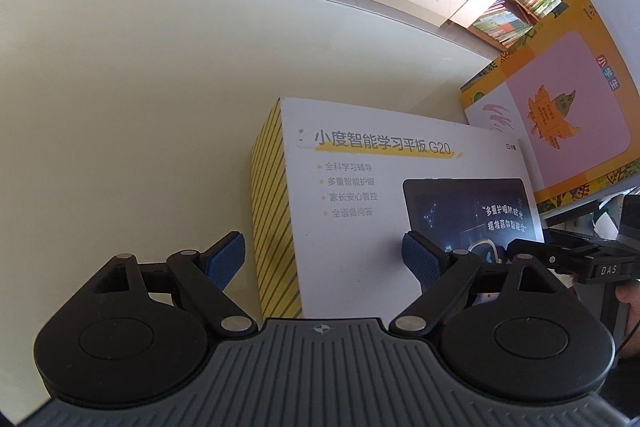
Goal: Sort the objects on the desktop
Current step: 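Move both tools to the white tablet box and clamp its ends, then lift the tablet box off the table between both tools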
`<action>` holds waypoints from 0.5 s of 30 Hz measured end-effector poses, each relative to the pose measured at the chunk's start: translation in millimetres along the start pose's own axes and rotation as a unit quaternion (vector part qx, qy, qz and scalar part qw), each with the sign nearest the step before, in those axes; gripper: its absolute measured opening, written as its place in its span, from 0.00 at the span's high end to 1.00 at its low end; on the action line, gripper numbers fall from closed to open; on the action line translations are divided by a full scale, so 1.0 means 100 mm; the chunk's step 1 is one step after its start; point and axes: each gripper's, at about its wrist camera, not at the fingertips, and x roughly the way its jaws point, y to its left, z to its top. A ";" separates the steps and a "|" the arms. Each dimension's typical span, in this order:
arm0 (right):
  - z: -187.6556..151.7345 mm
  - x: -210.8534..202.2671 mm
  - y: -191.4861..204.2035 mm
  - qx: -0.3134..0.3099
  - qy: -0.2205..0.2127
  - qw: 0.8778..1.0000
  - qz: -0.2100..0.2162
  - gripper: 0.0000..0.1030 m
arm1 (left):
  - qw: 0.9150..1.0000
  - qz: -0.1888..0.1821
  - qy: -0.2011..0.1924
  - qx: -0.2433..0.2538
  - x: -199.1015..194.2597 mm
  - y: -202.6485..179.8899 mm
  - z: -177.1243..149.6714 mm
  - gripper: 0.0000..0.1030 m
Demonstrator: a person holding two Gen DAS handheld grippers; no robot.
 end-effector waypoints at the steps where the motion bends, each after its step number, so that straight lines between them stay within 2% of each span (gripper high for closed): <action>1: 0.01 -0.01 -0.02 0.002 0.001 1.000 0.002 0.00 | 1.000 -0.010 0.003 -0.006 0.03 0.02 0.01 0.00; 3: 0.01 -0.03 -0.05 0.003 0.001 1.000 0.007 0.00 | 0.999 -0.027 0.009 -0.018 0.08 0.06 0.01 0.00; 12: -0.01 -0.16 -0.25 0.015 -0.011 0.999 0.035 0.00 | 0.998 -0.052 0.009 -0.030 0.15 0.14 0.00 0.00; 15: 0.04 -0.06 -0.25 0.017 -0.011 0.999 0.038 0.00 | 0.998 -0.060 0.009 -0.034 0.17 0.17 0.00 0.00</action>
